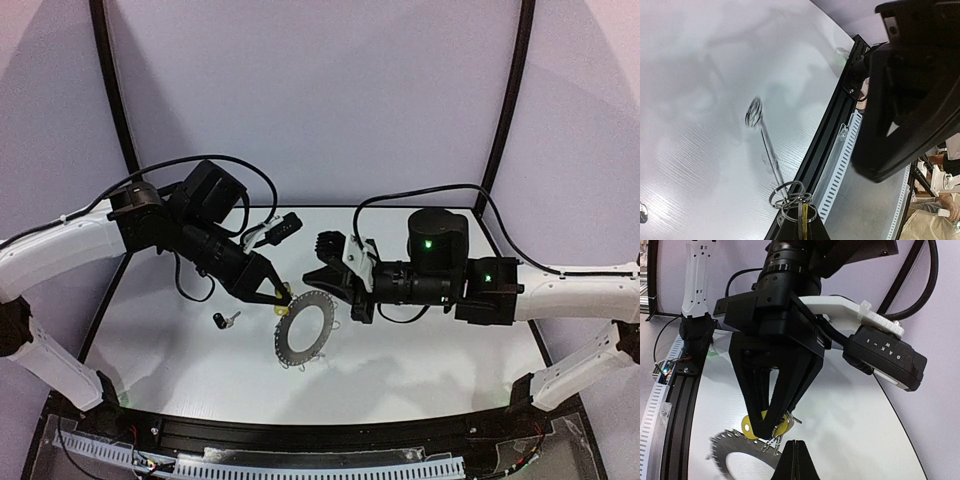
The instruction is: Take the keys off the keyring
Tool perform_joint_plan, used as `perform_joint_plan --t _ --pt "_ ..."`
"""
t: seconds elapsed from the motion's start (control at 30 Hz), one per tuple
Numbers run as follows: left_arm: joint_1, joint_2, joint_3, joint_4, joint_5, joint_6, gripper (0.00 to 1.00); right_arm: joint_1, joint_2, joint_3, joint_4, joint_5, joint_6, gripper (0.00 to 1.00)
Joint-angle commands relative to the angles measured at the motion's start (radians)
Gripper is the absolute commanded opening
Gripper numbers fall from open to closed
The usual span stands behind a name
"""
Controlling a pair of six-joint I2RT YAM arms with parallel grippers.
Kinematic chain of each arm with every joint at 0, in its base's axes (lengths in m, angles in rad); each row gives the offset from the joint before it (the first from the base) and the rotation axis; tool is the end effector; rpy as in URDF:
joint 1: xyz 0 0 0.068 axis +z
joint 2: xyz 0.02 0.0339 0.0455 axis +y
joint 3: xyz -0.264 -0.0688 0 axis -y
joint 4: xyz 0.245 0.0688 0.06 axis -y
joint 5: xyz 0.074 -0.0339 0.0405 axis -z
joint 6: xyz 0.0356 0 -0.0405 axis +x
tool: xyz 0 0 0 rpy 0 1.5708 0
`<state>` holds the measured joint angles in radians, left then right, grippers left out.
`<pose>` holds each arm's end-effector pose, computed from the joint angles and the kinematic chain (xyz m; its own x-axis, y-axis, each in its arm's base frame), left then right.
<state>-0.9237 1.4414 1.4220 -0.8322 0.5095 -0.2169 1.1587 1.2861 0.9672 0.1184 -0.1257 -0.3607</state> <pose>0.1678 -0.2508 0.3515 -0.6345 0.5281 -0.5644 0.7717 0.3928 -0.5001 0.1178 0.2807 0.3253 0.2636 -0.2713 -0.9257 -0.9248 0.2021 -0.3225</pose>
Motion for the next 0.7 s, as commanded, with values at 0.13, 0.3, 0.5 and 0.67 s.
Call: perform_joint_plan --t 0.13,0.3,0.5,0.67 --pt "-0.004 -0.040 0.014 0.059 0.026 -0.031 0.01 0.012 -0.008 -0.007 -0.079 -0.054 0.011 0.10" --pt "-0.004 -0.022 0.042 0.038 0.030 -0.046 0.01 0.011 0.040 0.001 -0.066 -0.066 0.020 0.34" --pt "-0.004 -0.030 0.034 0.053 0.058 -0.065 0.01 0.010 0.069 0.004 -0.022 -0.056 0.031 0.38" --pt "-0.004 -0.034 0.027 0.062 0.062 -0.073 0.01 0.012 0.067 -0.007 0.017 -0.065 0.053 0.36"
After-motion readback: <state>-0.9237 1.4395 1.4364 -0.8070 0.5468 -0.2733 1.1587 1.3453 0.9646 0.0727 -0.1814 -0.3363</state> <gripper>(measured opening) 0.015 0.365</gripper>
